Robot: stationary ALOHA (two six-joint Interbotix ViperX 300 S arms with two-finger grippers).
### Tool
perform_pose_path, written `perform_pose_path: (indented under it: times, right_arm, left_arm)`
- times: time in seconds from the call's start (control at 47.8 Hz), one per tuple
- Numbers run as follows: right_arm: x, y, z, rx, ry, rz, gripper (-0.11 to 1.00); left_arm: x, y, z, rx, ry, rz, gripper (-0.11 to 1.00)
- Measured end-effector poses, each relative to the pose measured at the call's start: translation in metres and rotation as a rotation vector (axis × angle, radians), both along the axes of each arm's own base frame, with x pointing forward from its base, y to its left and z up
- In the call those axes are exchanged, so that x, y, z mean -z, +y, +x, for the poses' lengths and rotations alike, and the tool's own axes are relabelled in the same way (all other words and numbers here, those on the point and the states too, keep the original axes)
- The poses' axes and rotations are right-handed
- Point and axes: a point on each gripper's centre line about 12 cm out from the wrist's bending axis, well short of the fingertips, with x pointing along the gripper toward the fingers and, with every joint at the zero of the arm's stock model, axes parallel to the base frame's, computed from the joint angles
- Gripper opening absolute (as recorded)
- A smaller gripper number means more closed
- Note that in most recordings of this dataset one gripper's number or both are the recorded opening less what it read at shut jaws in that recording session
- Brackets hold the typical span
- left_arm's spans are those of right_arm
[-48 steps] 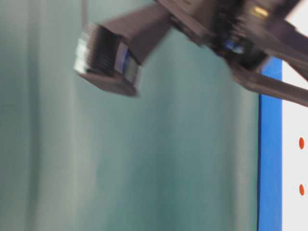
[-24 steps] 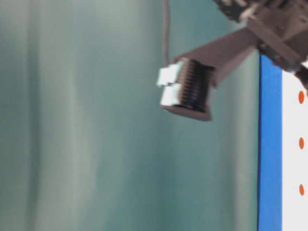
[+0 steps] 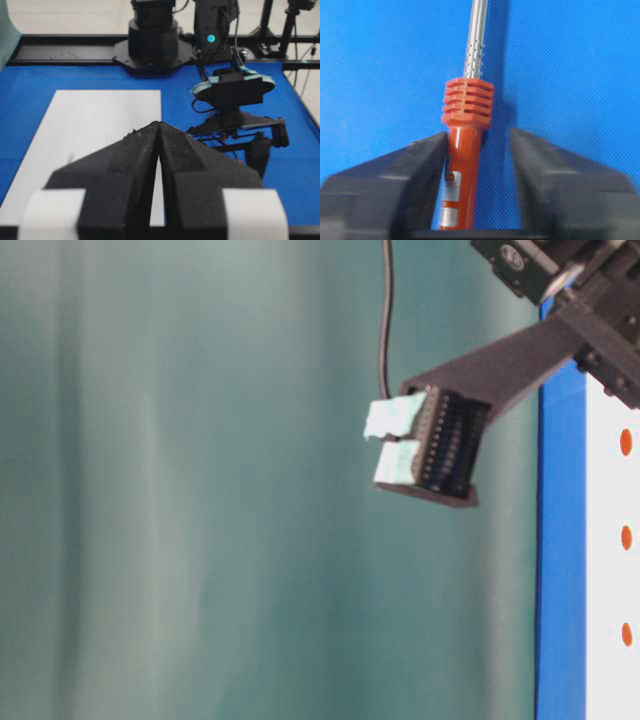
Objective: Touch the tip of the soldering iron to the mark.
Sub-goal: 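Move the right gripper down onto the red soldering iron handle and close, then lift the soldering iron with the right gripper, tip pointing left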
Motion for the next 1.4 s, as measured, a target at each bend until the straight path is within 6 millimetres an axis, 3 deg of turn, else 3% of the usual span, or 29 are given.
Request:
perform_pose_path:
  times: [0.084, 0.586, 0.712, 1.151, 1.277, 1.402]
  right_arm:
    - [0.0, 0.0, 0.0, -0.002, 0.001, -0.002, 0.07]
    - [-0.004, -0.002, -0.002, -0.003, 0.019, -0.003, 0.06]
    - [-0.024, -0.005, -0.005, -0.003, 0.037, 0.004, 0.06]
    - [-0.131, -0.019, -0.02, -0.08, 0.065, -0.073, 0.06]
    - [-0.144, -0.019, -0.02, -0.09, 0.077, -0.092, 0.06]
    - [-0.145, -0.02, -0.02, -0.093, 0.087, -0.099, 0.06]
  left_arm:
    - [0.0, 0.0, 0.0, -0.002, 0.0, 0.0, 0.0]
    - [0.0, 0.0, 0.0, -0.002, 0.002, 0.0, 0.0]
    - [0.0, 0.0, 0.0, -0.002, 0.002, -0.003, 0.0]
    - [0.001, 0.0, 0.0, -0.001, 0.002, -0.006, 0.0]
    - [0.001, 0.0, 0.0, -0.001, 0.002, -0.009, 0.0]
    - [0.001, 0.0, 0.0, -0.001, 0.002, -0.009, 0.0]
